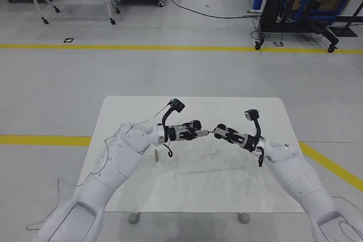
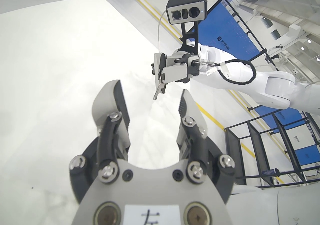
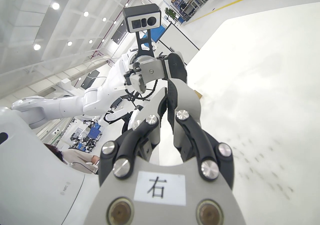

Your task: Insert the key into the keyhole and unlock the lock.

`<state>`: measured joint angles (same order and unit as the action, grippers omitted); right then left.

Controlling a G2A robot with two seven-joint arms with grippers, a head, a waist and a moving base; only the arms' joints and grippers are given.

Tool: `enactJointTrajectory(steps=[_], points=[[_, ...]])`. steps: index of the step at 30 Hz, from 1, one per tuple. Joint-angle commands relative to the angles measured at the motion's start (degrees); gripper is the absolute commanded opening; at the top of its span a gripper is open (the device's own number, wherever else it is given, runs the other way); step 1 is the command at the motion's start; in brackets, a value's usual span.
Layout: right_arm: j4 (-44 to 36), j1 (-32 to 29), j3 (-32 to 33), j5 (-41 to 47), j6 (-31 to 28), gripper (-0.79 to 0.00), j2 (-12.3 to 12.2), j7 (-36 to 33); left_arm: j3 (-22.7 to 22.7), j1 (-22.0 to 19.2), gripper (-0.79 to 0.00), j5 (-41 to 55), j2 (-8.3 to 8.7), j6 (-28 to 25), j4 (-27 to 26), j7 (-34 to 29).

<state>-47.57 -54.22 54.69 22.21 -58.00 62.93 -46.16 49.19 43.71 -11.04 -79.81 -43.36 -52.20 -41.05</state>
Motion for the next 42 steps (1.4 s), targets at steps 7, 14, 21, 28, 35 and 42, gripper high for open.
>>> enactJointTrajectory(steps=[7,14,21,28,35,42], points=[[3.26,-0.11,3.74,1.29,0.00,-0.785,-0.39,4.02,-0.08,-0.23,0.000,-5.94,0.42,4.67,-3.50,0.37],[3.26,-0.11,3.74,1.29,0.00,-0.785,-0.39,4.02,5.29,0.46,0.000,-23.57,4.47,19.98,-13.07,-12.71],[3.26,-0.11,3.74,1.29,0.00,-0.785,-0.39,4.02,12.57,8.43,0.000,-31.32,8.47,38.95,-34.71,-39.04],[3.26,-0.11,3.74,1.29,0.00,-0.785,-0.39,4.02,10.45,12.25,-0.009,-31.41,8.85,50.41,-37.92,-46.78],[3.26,-0.11,3.74,1.29,0.00,-0.785,-0.39,4.02,7.27,11.56,-0.179,-35.77,8.59,56.96,-33.78,-46.41],[3.26,-0.11,3.74,1.29,0.00,-0.785,-0.39,4.02,9.26,13.03,-0.212,-39.34,9.17,60.68,-33.71,-41.78]])
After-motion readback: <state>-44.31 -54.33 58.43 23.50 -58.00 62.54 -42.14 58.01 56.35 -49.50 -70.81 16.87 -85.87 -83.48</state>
